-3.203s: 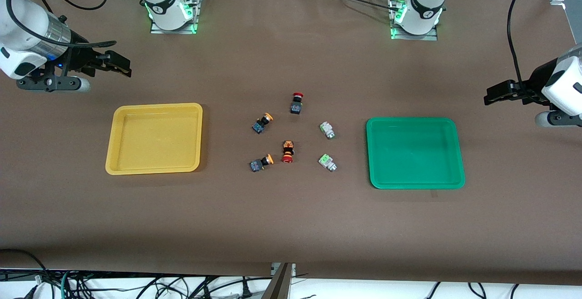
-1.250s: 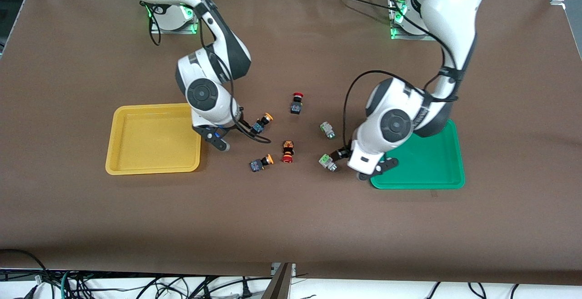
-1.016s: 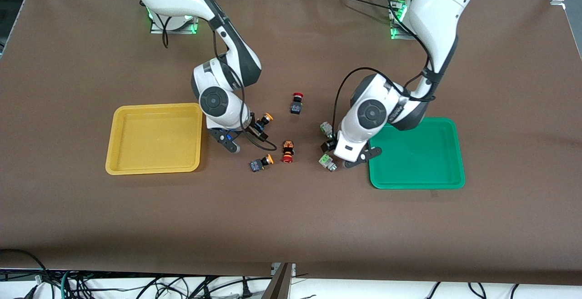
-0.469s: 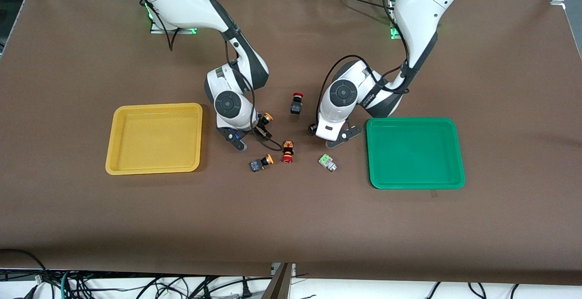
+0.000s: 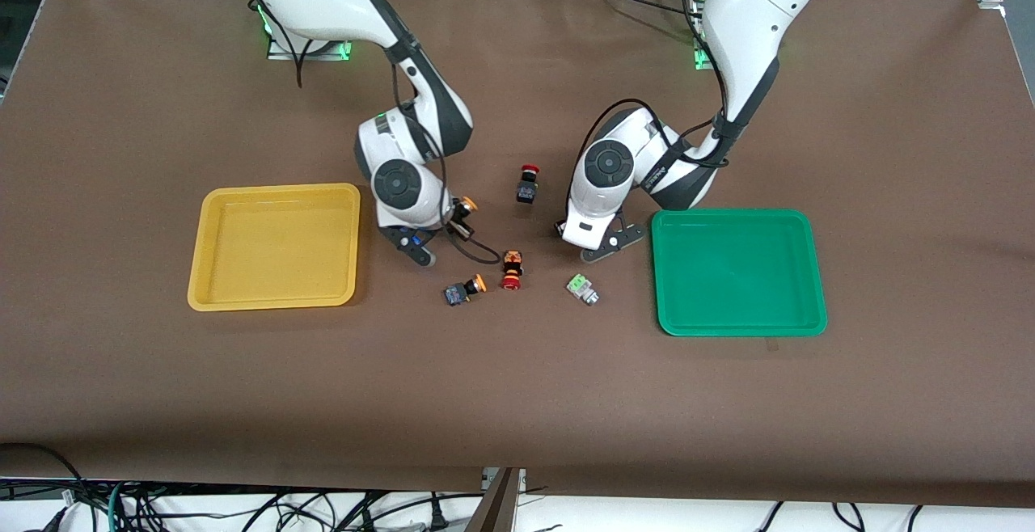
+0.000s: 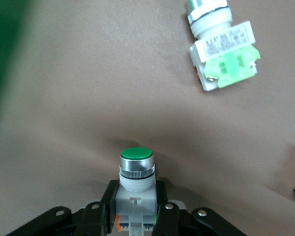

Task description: Place green and yellow buttons in trays

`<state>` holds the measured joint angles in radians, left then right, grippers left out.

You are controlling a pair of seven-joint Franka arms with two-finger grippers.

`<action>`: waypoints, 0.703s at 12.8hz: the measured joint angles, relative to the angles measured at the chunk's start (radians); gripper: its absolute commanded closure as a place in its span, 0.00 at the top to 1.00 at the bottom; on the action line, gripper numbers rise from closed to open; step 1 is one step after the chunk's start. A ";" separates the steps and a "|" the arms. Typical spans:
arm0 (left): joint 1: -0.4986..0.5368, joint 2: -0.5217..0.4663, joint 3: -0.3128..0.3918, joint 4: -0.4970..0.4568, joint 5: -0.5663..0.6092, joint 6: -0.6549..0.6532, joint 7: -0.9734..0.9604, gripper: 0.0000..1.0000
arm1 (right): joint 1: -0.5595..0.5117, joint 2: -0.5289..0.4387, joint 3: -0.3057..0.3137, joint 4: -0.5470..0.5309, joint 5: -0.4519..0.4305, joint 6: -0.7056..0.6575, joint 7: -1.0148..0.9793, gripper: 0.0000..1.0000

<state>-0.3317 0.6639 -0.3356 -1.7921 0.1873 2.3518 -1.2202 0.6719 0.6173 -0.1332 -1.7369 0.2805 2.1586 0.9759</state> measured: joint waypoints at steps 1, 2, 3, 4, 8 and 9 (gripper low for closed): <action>0.012 -0.007 -0.003 0.001 0.006 -0.002 0.022 0.00 | -0.003 -0.035 -0.065 0.000 0.000 -0.085 -0.128 0.10; 0.037 -0.021 -0.004 0.002 0.010 -0.017 0.103 0.00 | -0.006 -0.063 -0.138 -0.002 0.000 -0.148 -0.267 0.10; 0.080 -0.044 -0.003 0.005 0.010 -0.055 0.239 0.00 | -0.012 -0.082 -0.212 -0.007 0.000 -0.186 -0.410 0.12; 0.135 -0.071 -0.001 0.006 0.010 -0.095 0.388 0.00 | -0.018 -0.090 -0.279 -0.019 0.001 -0.199 -0.542 0.15; 0.284 -0.119 0.048 -0.001 0.010 -0.161 0.838 0.00 | -0.047 -0.074 -0.413 -0.153 0.001 -0.051 -0.894 0.21; 0.289 -0.118 0.069 -0.009 0.010 -0.161 0.906 0.00 | -0.060 -0.064 -0.415 -0.190 0.001 0.013 -0.948 0.21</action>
<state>-0.0432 0.5460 -0.2668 -1.8014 0.1976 2.1909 -0.3141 0.6120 0.5533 -0.5482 -1.9272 0.2812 2.1713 0.0276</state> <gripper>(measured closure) 0.661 0.590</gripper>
